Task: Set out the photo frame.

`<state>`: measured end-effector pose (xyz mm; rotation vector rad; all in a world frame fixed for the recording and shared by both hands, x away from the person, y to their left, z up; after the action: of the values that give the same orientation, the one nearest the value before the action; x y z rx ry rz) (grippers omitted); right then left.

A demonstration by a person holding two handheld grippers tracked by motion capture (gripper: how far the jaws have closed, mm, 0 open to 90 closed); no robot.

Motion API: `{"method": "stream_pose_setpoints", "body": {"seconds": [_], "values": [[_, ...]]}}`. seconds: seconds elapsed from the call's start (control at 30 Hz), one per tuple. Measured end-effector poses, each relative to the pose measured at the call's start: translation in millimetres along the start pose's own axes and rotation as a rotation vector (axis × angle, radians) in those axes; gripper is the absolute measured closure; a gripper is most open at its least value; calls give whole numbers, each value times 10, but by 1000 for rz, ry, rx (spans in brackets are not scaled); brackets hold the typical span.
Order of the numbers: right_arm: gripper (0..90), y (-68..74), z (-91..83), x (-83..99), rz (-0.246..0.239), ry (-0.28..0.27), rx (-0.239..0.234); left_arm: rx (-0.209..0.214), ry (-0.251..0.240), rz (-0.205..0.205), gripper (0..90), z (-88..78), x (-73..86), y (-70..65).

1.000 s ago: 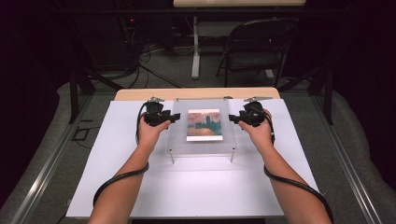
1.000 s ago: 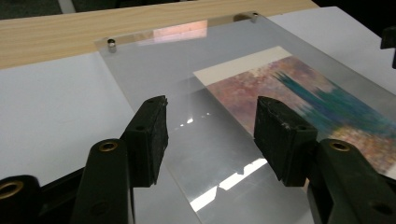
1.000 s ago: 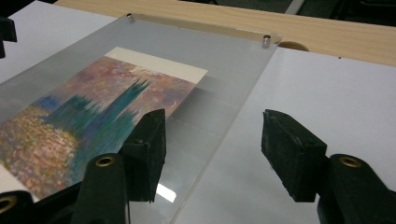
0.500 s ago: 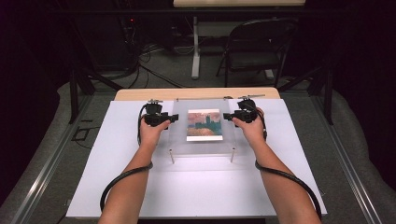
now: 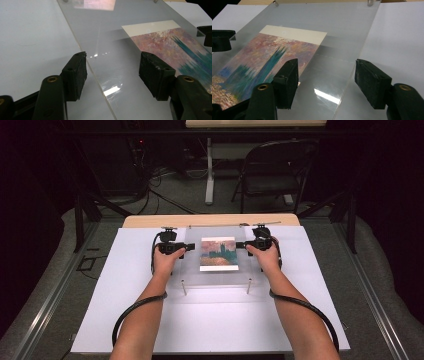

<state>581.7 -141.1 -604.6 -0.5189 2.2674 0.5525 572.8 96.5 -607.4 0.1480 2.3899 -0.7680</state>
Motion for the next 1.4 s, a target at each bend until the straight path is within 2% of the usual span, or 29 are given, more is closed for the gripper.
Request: {"method": "stream_pose_setpoints", "body": {"seconds": [0.2, 0.4, 0.47, 0.5, 0.53, 0.57, 0.63, 0.87, 1.13, 1.3, 1.4], "values": [[341, -18, 22, -20, 4, 24, -3, 24, 15, -39, 355, 16, 14, 1], [339, -31, 34, -18, 20, 18, -13, 32, 44, -59, 315, 32, 25, -6], [335, -35, 41, -10, 41, 11, -22, 33, 43, -67, 314, 32, 29, -9], [335, -41, 33, 10, 51, 25, -30, 33, 43, -73, 314, 31, 33, -10], [336, -42, 41, 17, 85, 12, -46, 31, 44, -76, 314, 30, 37, -12], [336, -42, 41, 17, 85, 12, -46, 30, 45, -79, 314, 28, 38, -14], [338, -22, 55, 32, 115, 7, -80, 35, 51, -80, 313, 24, 43, -15], [337, -17, 51, 30, 110, 17, -78, 54, 65, -103, 318, 30, 57, -26], [342, -13, 43, 12, 88, 8, -64, 53, 59, -95, 335, 14, 46, -21], [346, -12, 27, 24, 91, 7, -62, 55, 55, -93, 342, 5, 38, -27], [377, -10, -11, -6, 97, -15, -66, 61, 44, -93, 365, -24, 21, -35]]}}
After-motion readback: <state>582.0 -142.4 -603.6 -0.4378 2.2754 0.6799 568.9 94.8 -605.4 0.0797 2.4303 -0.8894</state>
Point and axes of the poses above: each handheld gripper's, and its own axes: z roughly forward along the jaws, x roughly out of its underside, y roughly to its left, the point moved 10 cm from there along z, roughly forward along the jaws, and after that the axes turned 10 degrees about -z, right-handed, at the moved point
